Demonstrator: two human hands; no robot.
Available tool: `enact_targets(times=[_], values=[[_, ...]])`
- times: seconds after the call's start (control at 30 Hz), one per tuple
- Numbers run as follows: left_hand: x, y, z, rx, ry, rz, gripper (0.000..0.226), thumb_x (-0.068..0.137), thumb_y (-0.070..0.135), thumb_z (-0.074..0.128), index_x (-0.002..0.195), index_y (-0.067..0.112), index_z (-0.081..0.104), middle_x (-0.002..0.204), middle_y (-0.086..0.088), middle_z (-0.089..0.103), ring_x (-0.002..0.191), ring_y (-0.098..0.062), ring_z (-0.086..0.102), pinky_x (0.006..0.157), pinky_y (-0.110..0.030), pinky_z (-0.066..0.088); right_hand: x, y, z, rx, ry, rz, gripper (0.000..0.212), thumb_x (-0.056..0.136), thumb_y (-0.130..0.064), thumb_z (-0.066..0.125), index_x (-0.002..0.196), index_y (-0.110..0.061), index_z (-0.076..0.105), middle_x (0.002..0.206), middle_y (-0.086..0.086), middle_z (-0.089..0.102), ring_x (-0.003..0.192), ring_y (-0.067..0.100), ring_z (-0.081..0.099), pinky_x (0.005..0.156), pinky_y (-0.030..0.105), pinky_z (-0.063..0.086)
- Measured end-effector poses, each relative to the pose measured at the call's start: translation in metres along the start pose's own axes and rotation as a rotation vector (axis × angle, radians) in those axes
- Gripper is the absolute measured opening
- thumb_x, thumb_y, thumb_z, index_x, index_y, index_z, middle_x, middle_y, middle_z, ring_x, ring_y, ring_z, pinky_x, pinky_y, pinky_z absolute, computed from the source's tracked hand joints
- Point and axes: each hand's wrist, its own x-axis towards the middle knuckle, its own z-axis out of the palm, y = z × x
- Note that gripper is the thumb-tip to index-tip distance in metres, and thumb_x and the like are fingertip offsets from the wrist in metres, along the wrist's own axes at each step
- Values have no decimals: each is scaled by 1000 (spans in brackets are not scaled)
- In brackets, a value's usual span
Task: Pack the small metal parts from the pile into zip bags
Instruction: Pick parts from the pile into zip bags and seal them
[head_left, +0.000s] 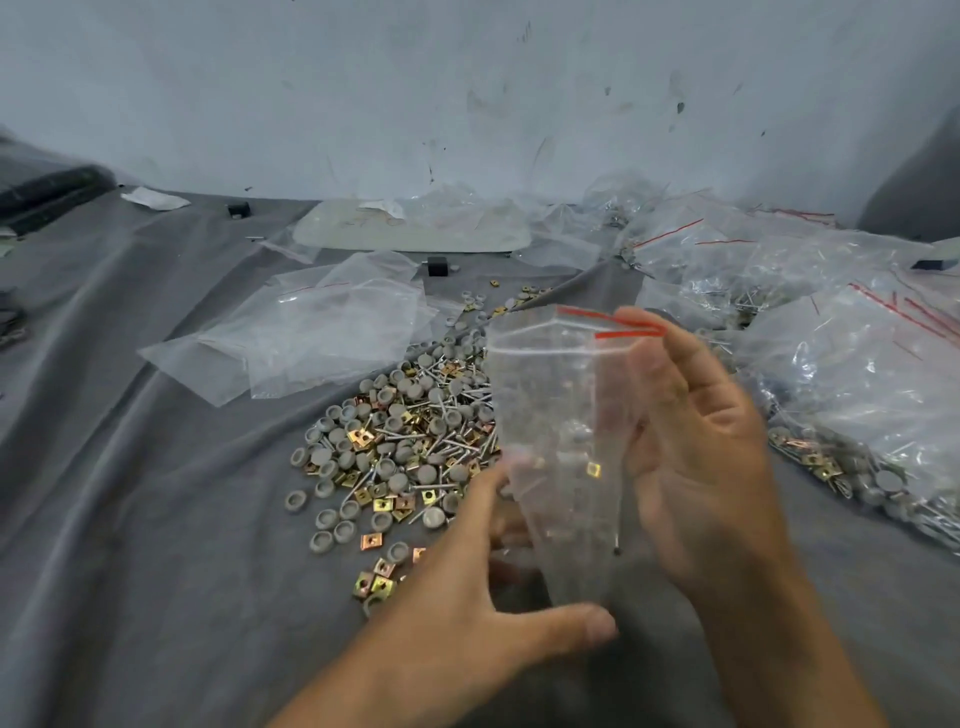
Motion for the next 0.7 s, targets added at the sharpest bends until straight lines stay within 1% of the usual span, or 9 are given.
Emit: enact_targets(times=[0.07,0.17,0.27,0.33,0.4,0.47,0.53,0.63,0.7], values=[[-4,3,-3,188,-71,-1,85,65,70,82,134,67,33,126,32,61,116,8,59,99,-28,45,6,-9,-10,41,1,-7,44,78,-37,79,115,-16,68,104,1,76,93,12,71,81,25,57],[-4,5,-15,477,-103,35,53,75,76,66,123,57,52,114,34,64,105,8,61,90,-22,51,13,-22,-28,-18,24,-55,53,73,-44,83,113,-14,66,98,-3,76,88,10,70,80,24,57],[3,2,-38,683,68,82,24,87,57,65,107,45,61,97,31,66,85,9,63,73,-15,50,18,-30,-45,-180,65,-136,46,74,-51,83,107,-21,73,98,-5,76,87,10,67,83,25,55],[11,-3,-58,786,213,65,7,92,42,68,96,38,64,89,25,66,76,9,60,62,-10,43,18,-31,-53,-405,47,-222,35,80,-51,79,108,-30,75,94,-11,75,82,3,65,76,17,53],[19,-7,-75,876,290,18,5,93,38,68,91,38,63,86,23,65,80,7,59,64,-12,41,18,-28,-58,-616,-9,-255,31,84,-50,76,112,-38,74,91,-15,74,79,2,65,73,16,54],[27,-12,-83,922,297,0,6,94,38,66,95,42,61,91,24,64,86,5,57,68,-13,39,18,-23,-62,-797,-34,-269,33,85,-52,75,116,-42,72,94,-17,73,84,5,67,78,20,55],[33,-15,-83,940,298,33,9,94,37,67,101,39,62,96,22,62,91,2,55,73,-19,40,17,-16,-63,-927,-55,-281,34,85,-52,73,117,-42,69,99,-21,72,90,3,66,83,22,54],[40,-19,-76,975,233,79,25,92,40,67,117,34,64,104,19,58,104,-8,53,87,-29,44,14,-8,-55,-1035,-135,-261,40,82,-53,68,119,-38,69,109,-25,69,100,-3,63,87,17,49],[43,-21,-71,1041,157,61,37,93,48,63,126,31,62,110,13,55,111,-12,49,93,-31,41,11,-3,-50,-1069,-182,-244,45,81,-57,65,121,-37,69,114,-27,67,105,-6,61,90,12,45]])
